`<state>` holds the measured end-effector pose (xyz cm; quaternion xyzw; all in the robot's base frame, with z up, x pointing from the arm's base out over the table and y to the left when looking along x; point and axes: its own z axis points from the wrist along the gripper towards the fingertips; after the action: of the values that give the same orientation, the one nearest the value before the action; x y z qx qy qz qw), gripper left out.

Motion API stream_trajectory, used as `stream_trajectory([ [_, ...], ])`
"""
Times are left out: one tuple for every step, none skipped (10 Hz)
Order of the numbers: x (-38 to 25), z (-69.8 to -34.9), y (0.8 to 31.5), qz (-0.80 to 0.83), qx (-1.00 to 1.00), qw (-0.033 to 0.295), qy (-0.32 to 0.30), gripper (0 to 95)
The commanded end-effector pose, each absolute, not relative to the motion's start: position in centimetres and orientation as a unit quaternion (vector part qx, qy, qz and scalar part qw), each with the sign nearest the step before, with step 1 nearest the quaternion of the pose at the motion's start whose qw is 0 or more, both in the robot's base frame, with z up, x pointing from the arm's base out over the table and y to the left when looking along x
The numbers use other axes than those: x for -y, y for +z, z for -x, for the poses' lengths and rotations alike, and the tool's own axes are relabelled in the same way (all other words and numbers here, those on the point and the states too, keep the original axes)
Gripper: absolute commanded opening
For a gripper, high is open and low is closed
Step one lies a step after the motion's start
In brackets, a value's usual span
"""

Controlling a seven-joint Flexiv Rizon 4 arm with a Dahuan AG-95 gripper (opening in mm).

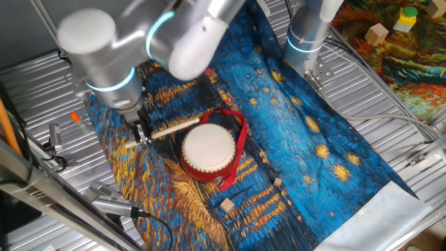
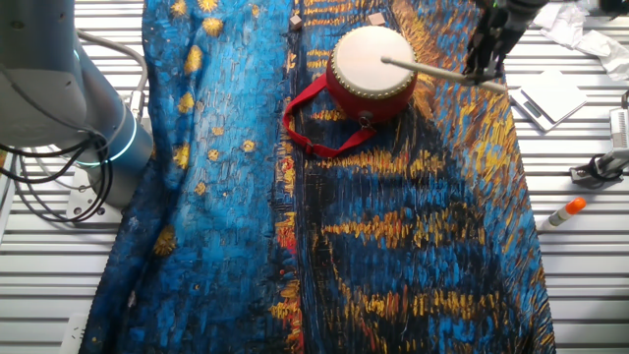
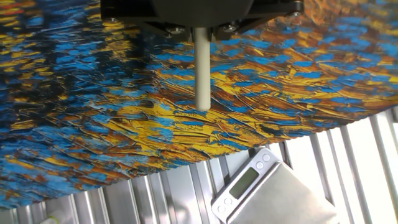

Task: Play the drum

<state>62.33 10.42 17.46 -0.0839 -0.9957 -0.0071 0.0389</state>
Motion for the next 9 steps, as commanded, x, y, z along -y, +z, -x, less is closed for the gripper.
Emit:
stream_trajectory([
  [-10.4,-62.3,17.3,0.084,0.996,0.037,-0.006,0.0],
  [-10.5,-62.3,17.2,0.084,0.996,0.043,-0.005,0.0],
  [-10.5,-62.3,17.0,0.085,0.995,0.048,-0.004,0.0],
  [-10.8,-62.5,15.9,0.092,0.995,0.047,0.0,0.0],
  [-10.9,-62.7,15.5,0.094,0.994,0.047,0.0,0.0],
  [-11.3,-63.2,14.7,0.106,0.993,0.047,0.008,0.0],
  [-11.6,-63.5,14.3,0.097,0.994,0.046,0.013,38.0],
  [-11.7,-63.6,14.0,0.091,0.995,0.046,0.014,95.0],
  [-11.7,-63.6,13.7,0.091,0.995,0.047,0.015,95.0],
])
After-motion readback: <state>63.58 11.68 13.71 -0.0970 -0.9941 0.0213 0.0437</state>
